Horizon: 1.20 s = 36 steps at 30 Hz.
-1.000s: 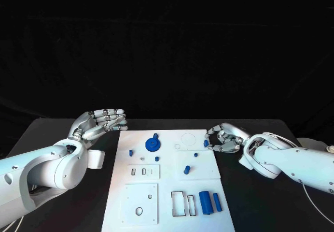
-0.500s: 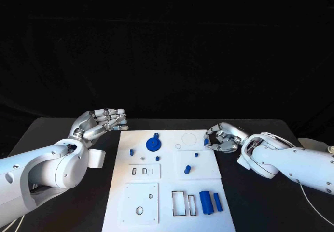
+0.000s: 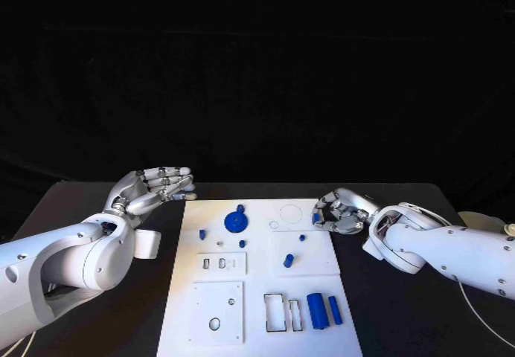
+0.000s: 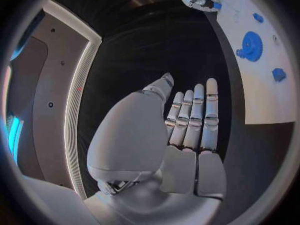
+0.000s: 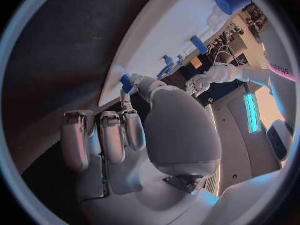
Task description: Assemble the parts on the task board
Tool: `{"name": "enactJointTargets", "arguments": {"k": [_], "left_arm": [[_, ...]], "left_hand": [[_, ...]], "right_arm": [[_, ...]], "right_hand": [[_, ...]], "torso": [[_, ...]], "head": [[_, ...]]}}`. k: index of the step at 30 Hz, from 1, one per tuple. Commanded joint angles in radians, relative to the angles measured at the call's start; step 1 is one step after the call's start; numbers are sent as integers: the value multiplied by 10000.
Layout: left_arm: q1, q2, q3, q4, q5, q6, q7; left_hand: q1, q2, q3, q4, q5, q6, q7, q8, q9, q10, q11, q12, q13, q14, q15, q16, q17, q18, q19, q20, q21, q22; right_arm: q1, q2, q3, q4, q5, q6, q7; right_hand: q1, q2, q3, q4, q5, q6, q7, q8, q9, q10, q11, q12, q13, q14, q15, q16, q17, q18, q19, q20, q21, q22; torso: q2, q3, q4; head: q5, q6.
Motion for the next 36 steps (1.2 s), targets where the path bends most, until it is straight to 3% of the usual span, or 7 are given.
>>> {"name": "enactJointTargets", "arguments": {"k": [1, 10, 20, 27, 31, 32, 36], "left_arm": [[13, 2, 8, 33, -4, 122, 39], [12, -7, 8, 15, -4, 132, 29], [11, 57, 7, -106, 27, 144, -1], [9, 172, 6, -248, 49, 173, -29], [7, 271, 5, -346, 56, 160, -79], [7, 300, 4, -368, 58, 154, -91], [6, 389, 3, -423, 59, 161, -139]], "left_hand": [[105, -8, -7, -51, -22, -54, 75, -32, 15, -98, -1, -62, -10, -35, 5, -32, 9, 61, -98, 4, 53, 8], [116, 9, 13, -75, -21, -57, 77, -35, 16, -105, 2, -65, -11, -36, 6, -36, 16, 60, -114, 1, 82, 25], [161, 52, 89, -168, -19, -57, 66, -42, 19, -105, 0, -63, -9, -30, 2, -43, 40, 55, -171, -12, 197, 95], [145, 70, 152, -239, -21, -34, 60, -39, 25, -77, -5, -52, -5, -18, 0, -52, 63, 43, -251, -23, 324, 173], [97, 63, 155, -238, -23, -27, 67, -39, 27, -57, -7, -46, -3, -6, 0, -50, 74, 39, -286, -23, 360, 196], [30, 52, 150, -221, -22, -4, 78, -29, 33, 1, -17, -22, 5, 8, -3, -46, 85, 37, -319, -20, 389, 215], [-66, 43, 202, -229, -21, 42, 65, -17, 44, 193, -51, 35, 21, 37, -23, -40, 122, 47, -406, -23, 497, 278]], "right_arm": [[-15, 41, -5, 2, -182, 68, -204], [-13, -1, 2, 320, -155, -928, -525], [299, -67, 35, 1581, -298, -1187, -2137], [459, 504, 43, 2467, -1425, -1195, -3028], [476, 983, 43, 2621, -1997, -1128, -3319], [474, 1134, 43, 2628, -2145, -1109, -3375], [447, 1576, 42, 2615, -2592, -1065, -3500]], "right_hand": [[-38, 73, 71, 6, -31, 67, -18, 30, 13, 21, -44, 39, 1316, 984, -65, 38, 2291, -71, 457, -54, 60, 1941], [-21, 340, 442, -144, 324, 285, -156, 250, 121, 176, -178, 172, 1471, 1004, -190, 59, 2379, -112, 569, -174, 180, 2074], [-132, 541, 645, -192, 378, 325, -202, 371, 204, 147, -224, 123, 1424, 1002, -234, 57, 2370, -112, 570, -225, 176, 2077], [-209, 562, 664, -183, 360, 278, -196, 380, 221, 117, -218, 88, 1389, 1004, -236, 58, 2377, -128, 612, -233, 223, 2127], [-284, 543, 655, -177, 314, 264, -199, 400, 239, 122, -220, 90, 1394, 1002, -237, 55, 2367, -124, 601, -237, 210, 2115], [-284, 543, 655, -177, 314, 264, -199, 400, 239, 122, -220, 90, 1394, 1002, -237, 55, 2367, -124, 601, -237, 210, 2115], [-289, 542, 654, -176, 312, 264, -200, 403, 241, 133, -220, 102, 1407, 1003, -237, 57, 2374, -124, 601, -237, 210, 2115]], "torso": [[0, 3, 5], [-16, 10, -5], [-70, 16, -55], [-127, 12, -72], [-150, -9, -24], [-157, -12, -25], [-172, -39, -14]], "head": [[-18, -33], [11, -81], [187, -228], [412, -374], [440, -359], [453, -449], [550, -459]]}}
